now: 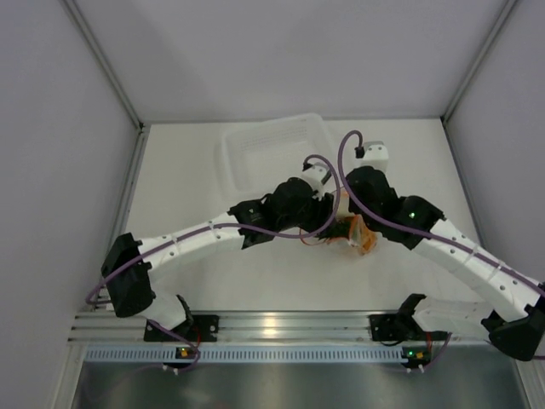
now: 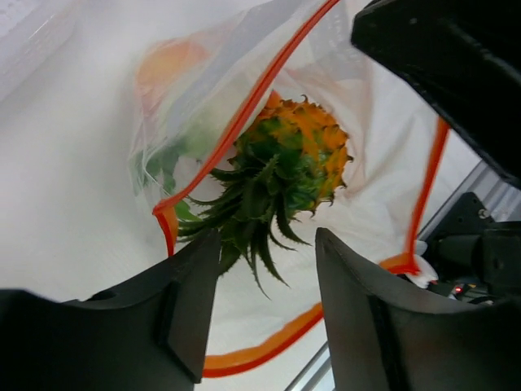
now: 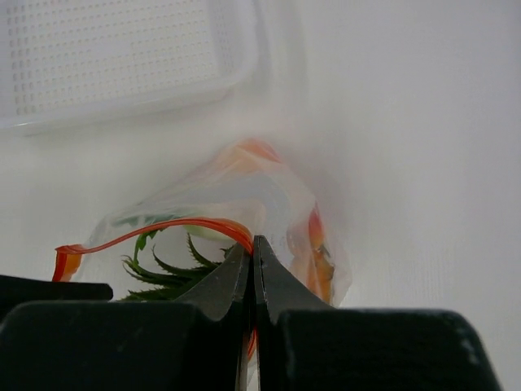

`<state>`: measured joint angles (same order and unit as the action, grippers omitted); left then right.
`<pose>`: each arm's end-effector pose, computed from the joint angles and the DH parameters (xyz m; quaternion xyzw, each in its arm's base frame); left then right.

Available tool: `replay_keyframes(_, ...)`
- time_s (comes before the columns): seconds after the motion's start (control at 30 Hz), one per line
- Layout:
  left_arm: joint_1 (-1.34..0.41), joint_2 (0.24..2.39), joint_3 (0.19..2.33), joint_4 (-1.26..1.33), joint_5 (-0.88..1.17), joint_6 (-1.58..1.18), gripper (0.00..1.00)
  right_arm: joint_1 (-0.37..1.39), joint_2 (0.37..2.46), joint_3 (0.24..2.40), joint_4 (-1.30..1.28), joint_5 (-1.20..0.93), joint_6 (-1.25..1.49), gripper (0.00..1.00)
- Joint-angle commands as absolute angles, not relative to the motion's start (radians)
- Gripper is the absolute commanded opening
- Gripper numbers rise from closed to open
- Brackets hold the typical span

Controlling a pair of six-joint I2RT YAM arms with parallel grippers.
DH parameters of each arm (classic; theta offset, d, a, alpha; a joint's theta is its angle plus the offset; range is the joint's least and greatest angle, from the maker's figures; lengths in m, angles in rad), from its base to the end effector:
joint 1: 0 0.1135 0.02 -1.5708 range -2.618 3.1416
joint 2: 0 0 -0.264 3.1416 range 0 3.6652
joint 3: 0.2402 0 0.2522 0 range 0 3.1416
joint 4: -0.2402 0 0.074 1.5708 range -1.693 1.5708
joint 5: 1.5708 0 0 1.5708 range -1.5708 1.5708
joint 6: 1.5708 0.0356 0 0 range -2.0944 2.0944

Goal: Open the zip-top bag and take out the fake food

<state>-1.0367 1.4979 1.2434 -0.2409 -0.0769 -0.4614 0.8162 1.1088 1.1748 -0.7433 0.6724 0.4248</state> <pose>0.1802 -0.2992 0.3211 0.2246 0.8286 -0.3243 0.3973 0.1683 0.1467 0.3620 -0.0257 0.8628 -0.0049 0.5048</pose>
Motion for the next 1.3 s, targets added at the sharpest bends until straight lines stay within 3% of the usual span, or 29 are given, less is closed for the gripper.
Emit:
replay_keyframes(0.0, -1.042, 1.52, 1.261, -0.213, -0.136, -0.436, 0.59, 0.828, 1.069, 1.167, -0.635, 0.653, 0.445, 0.0)
replay_keyframes(0.07, -1.04, 1.534, 1.259, -0.213, -0.141, -0.434, 0.64, 0.828, 1.065, 1.161, -0.632, 0.653, 0.443, 0.0)
replay_keyframes(0.43, -1.045, 1.632, 1.227, -0.215, -0.1, -0.443, 0.68, 0.828, 1.031, 1.109, -0.569, 0.643, 0.459, 0.0)
replay_keyframes(0.67, -1.051, 1.703, 1.221, -0.212, -0.143, -0.468, 0.74, 0.827, 1.016, 1.074, -0.514, 0.53, 0.488, 0.0)
replay_keyframes(0.83, -1.051, 1.713, 1.195, -0.094, -0.092, -0.508, 0.54, 0.827, 0.993, 1.04, -0.462, 0.448, 0.52, 0.0)
replay_keyframes(0.97, -1.051, 1.727, 1.192, -0.046, -0.074, -0.537, 0.44, 0.825, 0.982, 1.037, -0.459, 0.411, 0.526, 0.0)
replay_keyframes(1.07, -1.051, 1.743, 1.204, -0.046, -0.069, -0.541, 0.26, 0.827, 0.97, 1.032, -0.462, 0.413, 0.526, 0.0)
replay_keyframes(1.27, -1.051, 1.747, 1.195, -0.048, -0.055, -0.546, 0.14, 0.824, 0.957, 1.029, -0.477, 0.452, 0.514, 0.0)
